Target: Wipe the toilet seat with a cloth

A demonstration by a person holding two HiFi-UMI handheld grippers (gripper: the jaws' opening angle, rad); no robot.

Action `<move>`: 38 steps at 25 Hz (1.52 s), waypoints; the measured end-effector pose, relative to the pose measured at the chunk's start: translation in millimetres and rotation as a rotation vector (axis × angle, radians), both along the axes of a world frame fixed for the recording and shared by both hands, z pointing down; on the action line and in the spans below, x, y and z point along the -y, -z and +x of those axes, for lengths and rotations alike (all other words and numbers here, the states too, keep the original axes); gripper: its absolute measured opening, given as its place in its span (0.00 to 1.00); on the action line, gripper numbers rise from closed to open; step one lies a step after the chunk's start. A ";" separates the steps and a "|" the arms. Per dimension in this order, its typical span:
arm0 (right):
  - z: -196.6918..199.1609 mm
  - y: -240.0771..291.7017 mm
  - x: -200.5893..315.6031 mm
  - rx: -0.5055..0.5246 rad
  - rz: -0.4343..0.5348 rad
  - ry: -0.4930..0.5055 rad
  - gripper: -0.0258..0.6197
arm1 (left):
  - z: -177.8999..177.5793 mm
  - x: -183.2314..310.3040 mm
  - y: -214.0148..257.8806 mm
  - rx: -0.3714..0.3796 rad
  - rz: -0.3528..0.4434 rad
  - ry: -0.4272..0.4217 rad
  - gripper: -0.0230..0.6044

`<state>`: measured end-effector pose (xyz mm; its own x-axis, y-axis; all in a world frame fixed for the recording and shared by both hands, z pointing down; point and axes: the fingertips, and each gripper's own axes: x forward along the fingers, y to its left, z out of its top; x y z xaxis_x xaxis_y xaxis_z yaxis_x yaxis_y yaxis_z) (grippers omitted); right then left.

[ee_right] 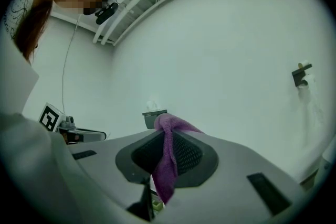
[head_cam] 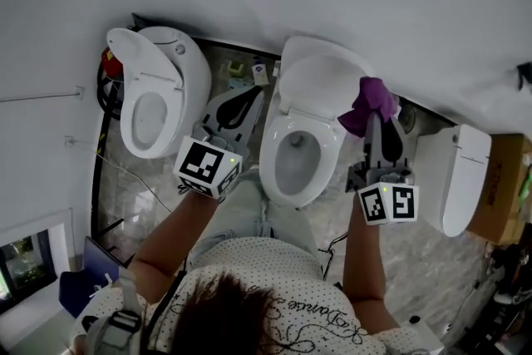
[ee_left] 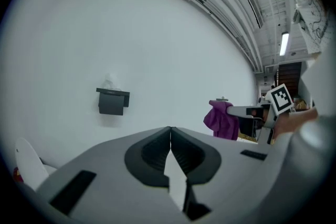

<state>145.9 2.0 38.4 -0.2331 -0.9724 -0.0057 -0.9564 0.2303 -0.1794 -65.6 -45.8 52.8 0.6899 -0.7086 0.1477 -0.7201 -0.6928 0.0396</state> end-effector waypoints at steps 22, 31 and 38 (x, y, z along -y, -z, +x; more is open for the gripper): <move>-34.5 71.9 -44.8 -0.106 0.080 0.068 0.12 | 5.7 -42.1 72.8 -0.054 0.112 -0.028 0.04; -47.6 75.6 -56.4 -0.130 0.104 0.097 0.12 | 11.6 -51.3 71.6 -0.059 0.125 -0.044 0.04; -43.3 71.9 -64.1 -0.129 0.099 0.074 0.12 | 16.2 -57.1 67.0 -0.054 0.125 -0.059 0.04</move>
